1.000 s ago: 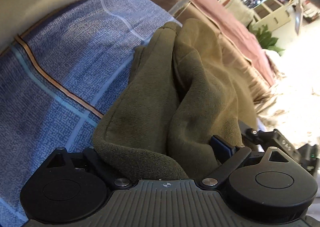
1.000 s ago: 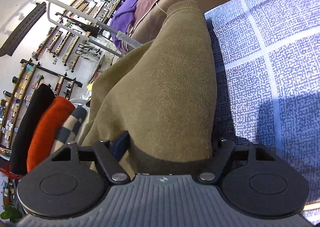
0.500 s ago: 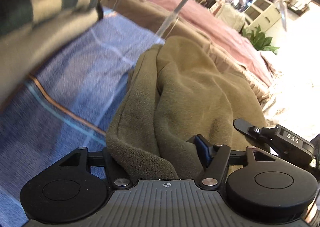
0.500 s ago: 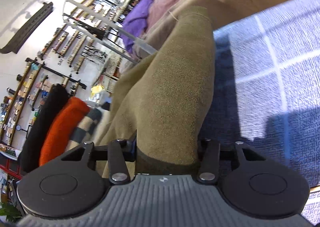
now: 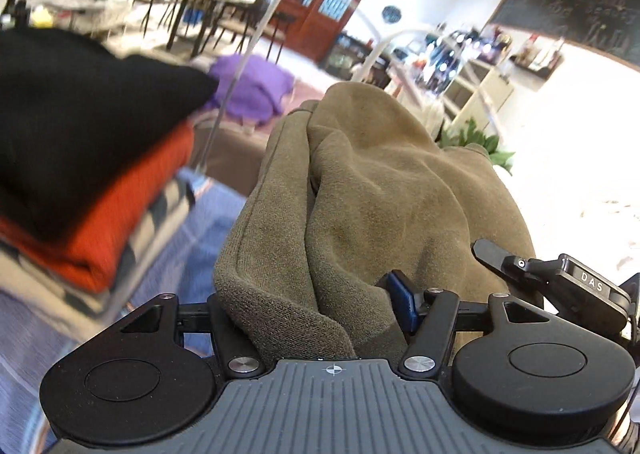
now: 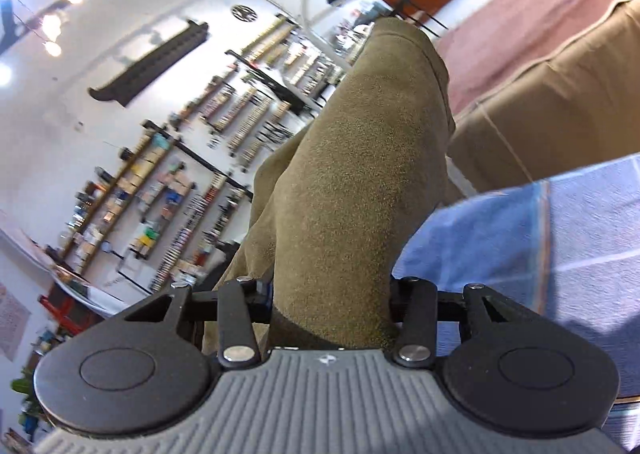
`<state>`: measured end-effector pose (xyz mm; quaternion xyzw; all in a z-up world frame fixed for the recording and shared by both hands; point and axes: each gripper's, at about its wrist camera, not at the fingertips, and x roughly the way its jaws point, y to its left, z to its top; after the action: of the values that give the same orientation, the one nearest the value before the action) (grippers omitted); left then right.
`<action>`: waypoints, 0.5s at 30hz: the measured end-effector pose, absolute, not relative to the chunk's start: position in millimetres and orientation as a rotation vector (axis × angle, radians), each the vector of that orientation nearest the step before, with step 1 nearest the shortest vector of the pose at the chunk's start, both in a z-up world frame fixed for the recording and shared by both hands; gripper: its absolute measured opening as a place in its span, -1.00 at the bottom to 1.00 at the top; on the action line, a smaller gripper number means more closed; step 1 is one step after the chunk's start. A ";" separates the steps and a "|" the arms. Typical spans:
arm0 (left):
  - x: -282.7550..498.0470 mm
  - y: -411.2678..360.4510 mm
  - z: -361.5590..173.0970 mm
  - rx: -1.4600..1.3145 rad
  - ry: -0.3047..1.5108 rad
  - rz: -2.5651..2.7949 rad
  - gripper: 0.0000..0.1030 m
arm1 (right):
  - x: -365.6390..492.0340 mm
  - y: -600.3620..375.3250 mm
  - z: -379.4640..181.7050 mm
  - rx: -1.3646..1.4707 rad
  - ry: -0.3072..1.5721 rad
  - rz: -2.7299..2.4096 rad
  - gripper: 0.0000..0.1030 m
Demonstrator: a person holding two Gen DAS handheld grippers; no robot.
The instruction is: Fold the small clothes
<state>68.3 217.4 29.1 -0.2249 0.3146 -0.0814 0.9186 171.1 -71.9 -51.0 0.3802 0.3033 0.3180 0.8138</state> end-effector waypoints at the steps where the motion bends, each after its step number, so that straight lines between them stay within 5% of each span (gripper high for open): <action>1: 66.6 216.6 35.0 -0.453 0.634 -0.168 1.00 | 170.7 -72.4 -46.6 0.828 0.637 0.682 -0.03; 15: 53.8 224.2 54.7 -0.370 0.596 -0.121 1.00 | 179.4 -59.5 -37.2 0.810 0.616 0.748 -0.04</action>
<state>53.8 224.2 54.7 -0.1812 0.2916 -0.0592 0.9373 179.4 -59.5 -37.2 0.3785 0.2881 0.3498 0.8071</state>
